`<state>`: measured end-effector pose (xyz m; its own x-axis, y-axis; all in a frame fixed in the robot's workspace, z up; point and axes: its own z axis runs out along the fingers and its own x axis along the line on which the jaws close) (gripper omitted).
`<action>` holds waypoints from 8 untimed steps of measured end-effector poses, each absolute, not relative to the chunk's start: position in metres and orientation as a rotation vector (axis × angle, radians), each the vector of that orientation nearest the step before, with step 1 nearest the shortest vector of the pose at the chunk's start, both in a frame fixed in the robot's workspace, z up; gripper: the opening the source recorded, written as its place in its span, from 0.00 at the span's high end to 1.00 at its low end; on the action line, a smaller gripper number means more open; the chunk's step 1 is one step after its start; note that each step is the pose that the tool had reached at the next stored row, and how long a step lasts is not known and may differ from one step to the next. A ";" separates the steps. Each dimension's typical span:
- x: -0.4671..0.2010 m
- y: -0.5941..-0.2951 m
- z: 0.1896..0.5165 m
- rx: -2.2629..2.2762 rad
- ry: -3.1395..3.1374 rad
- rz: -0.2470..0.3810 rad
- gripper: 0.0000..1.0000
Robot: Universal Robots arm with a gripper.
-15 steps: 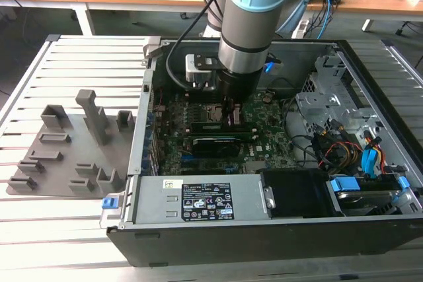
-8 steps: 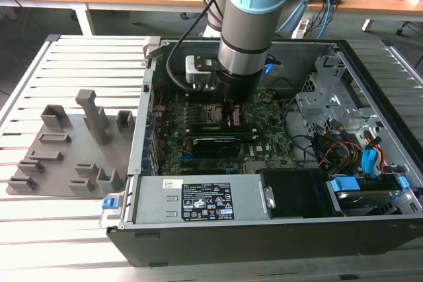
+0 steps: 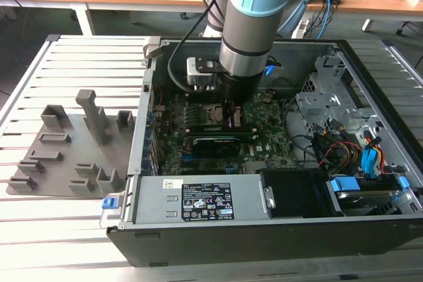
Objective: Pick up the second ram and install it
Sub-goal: 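Insert the second ram into the second slot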
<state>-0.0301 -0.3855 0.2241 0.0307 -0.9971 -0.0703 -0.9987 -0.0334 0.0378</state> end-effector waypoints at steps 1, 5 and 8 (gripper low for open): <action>-0.031 -0.385 0.224 -2.240 2.168 0.120 0.86; -0.031 -0.385 0.221 -2.240 2.169 0.120 0.86; -0.031 -0.385 0.220 -2.239 2.169 0.121 0.86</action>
<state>-0.0308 -0.3855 0.2197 0.0307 -0.9970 -0.0706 -0.9987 -0.0334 0.0381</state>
